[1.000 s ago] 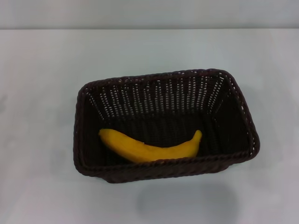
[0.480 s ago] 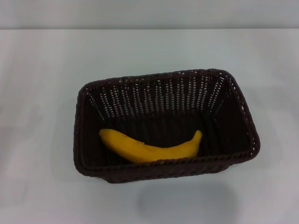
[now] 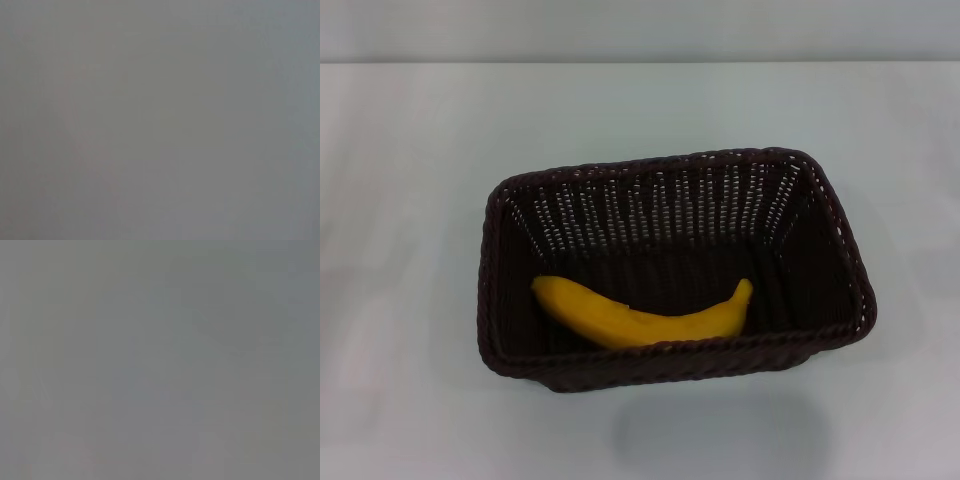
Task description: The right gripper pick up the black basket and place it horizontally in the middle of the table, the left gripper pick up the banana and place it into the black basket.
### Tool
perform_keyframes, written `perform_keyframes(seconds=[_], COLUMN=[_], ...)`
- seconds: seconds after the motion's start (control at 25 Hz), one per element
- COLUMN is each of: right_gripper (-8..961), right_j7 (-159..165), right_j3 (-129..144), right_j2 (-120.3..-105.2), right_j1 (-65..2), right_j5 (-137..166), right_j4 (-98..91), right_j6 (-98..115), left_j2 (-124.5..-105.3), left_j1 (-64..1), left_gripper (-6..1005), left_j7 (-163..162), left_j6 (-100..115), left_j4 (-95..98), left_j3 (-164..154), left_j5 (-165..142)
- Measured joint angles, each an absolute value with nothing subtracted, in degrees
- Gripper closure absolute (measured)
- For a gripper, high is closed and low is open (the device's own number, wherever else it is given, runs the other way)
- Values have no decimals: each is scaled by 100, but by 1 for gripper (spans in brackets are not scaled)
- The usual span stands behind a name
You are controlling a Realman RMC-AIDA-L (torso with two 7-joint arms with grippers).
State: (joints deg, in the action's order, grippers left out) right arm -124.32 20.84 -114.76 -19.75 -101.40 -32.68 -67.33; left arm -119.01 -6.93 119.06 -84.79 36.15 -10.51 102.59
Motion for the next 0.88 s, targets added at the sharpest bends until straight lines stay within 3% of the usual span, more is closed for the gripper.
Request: perform_keyframes(seconds=[0.88], right_gripper=[544], right_j7=[-14568], right_j3=[1937], right_j2=[-11523], right_j1=[-1955], right_j5=[-11654], right_j4=[-1182], right_j6=[-7627], left_j2=[-11870], left_j1=[-1244], left_gripper=[124], left_j7=[13904], left_j6=[-8309], left_j4=[2409], left_j3=[-1082], left_j5=[10900])
